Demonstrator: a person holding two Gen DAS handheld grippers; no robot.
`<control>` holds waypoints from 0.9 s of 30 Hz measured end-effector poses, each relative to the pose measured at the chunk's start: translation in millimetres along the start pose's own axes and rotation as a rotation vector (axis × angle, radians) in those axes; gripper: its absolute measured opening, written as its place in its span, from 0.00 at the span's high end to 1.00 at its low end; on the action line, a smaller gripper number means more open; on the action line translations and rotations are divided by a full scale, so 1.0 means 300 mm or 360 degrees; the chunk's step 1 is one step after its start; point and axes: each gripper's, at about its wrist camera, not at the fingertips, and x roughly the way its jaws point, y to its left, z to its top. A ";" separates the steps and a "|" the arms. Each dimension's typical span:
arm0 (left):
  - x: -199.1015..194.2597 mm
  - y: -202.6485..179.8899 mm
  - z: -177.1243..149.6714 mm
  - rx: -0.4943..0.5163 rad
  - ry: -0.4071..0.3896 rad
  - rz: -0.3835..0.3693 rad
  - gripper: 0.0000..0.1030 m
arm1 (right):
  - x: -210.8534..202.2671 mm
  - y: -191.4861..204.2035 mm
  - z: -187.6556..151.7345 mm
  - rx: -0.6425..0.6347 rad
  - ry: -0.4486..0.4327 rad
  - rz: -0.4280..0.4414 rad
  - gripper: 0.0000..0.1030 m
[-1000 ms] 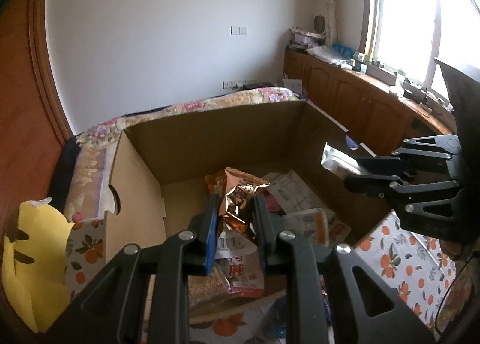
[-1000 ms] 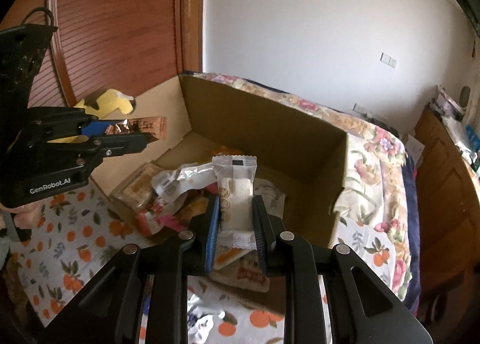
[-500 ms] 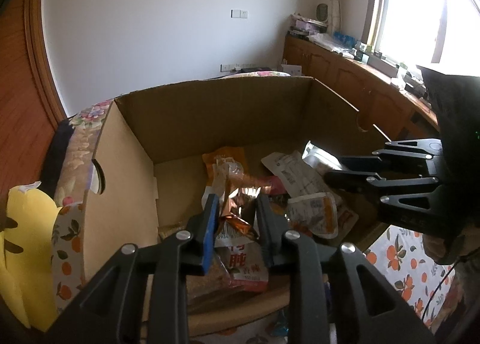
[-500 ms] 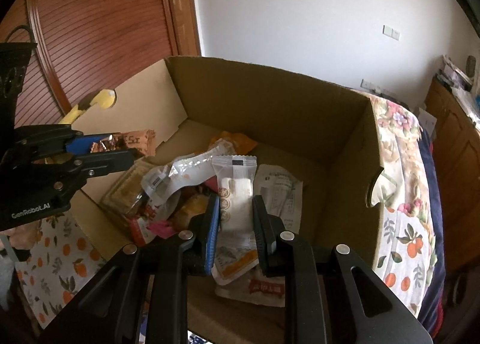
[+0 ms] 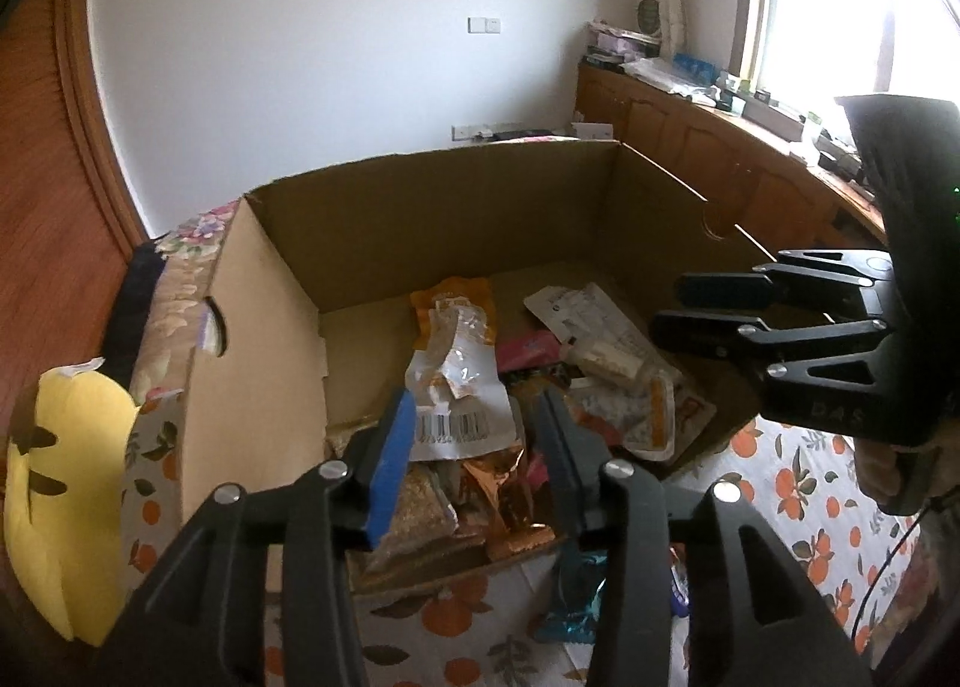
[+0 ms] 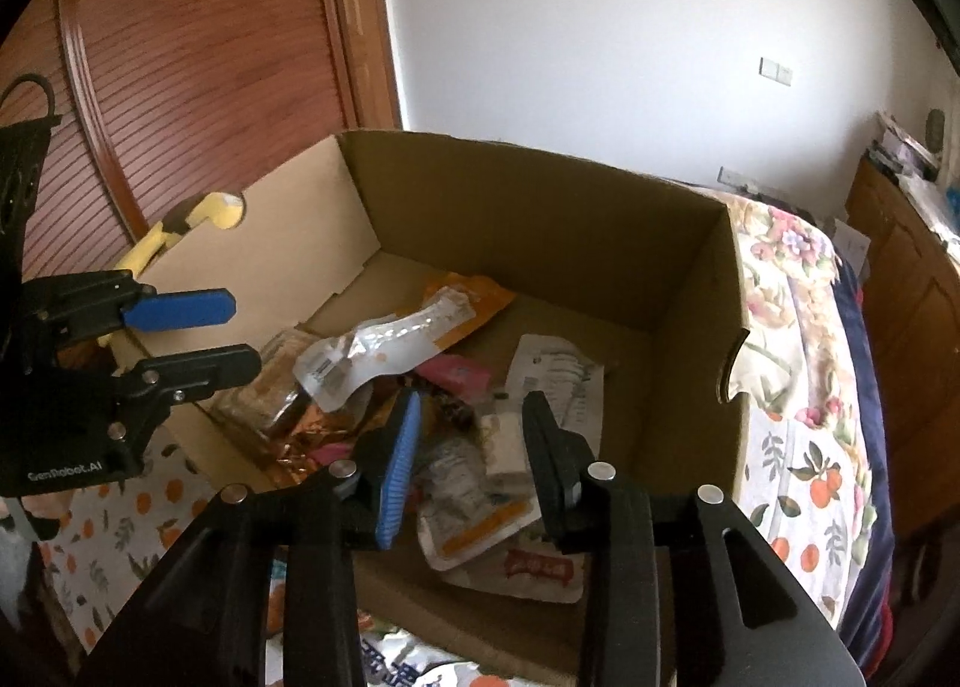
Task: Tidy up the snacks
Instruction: 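Withdraw both tools from the box toward the remaining snacks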
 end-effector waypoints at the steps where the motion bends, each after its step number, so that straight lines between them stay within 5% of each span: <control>1: -0.008 -0.001 -0.002 -0.0003 0.0000 -0.0007 0.56 | -0.008 0.003 -0.005 0.0001 -0.0003 0.0005 0.66; 9: -0.095 -0.044 -0.023 0.0073 -0.0054 0.0037 0.53 | -0.106 0.022 -0.032 0.0010 -0.0079 0.0007 0.66; 17: -0.176 -0.068 -0.056 0.0053 -0.0062 -0.0051 0.53 | -0.230 0.057 -0.100 0.0000 -0.0133 0.0031 0.65; 27: -0.239 -0.110 -0.138 0.0129 -0.0108 0.0037 0.53 | -0.290 0.107 -0.224 -0.0045 -0.0104 0.0042 0.60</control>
